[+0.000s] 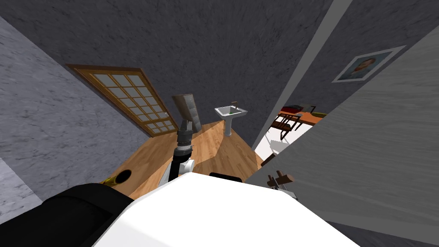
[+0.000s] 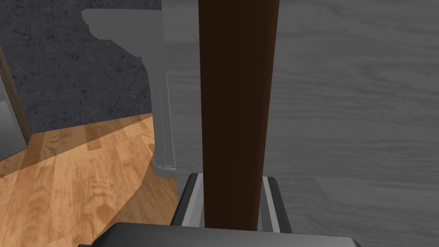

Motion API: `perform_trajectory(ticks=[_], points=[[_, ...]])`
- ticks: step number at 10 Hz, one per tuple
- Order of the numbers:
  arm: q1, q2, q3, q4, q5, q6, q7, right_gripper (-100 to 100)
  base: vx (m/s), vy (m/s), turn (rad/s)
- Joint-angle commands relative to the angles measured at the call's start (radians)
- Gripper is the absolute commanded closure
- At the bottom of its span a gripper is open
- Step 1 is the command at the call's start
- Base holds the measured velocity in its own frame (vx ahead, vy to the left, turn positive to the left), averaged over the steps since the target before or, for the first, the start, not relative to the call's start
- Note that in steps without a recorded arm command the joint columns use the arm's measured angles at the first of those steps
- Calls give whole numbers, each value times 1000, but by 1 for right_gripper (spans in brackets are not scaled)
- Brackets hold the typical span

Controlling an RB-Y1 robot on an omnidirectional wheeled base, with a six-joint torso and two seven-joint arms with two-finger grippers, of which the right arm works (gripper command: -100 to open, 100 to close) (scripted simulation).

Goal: Pull the door open

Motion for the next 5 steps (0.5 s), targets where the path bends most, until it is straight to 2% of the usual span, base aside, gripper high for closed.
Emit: perform_trajectory(ticks=[1, 5], points=[[-4, -8, 8, 15, 7, -17, -14, 100, -210, -20, 126], [-15, -26, 26, 43, 21, -45, -42, 100, -194, -27, 108]])
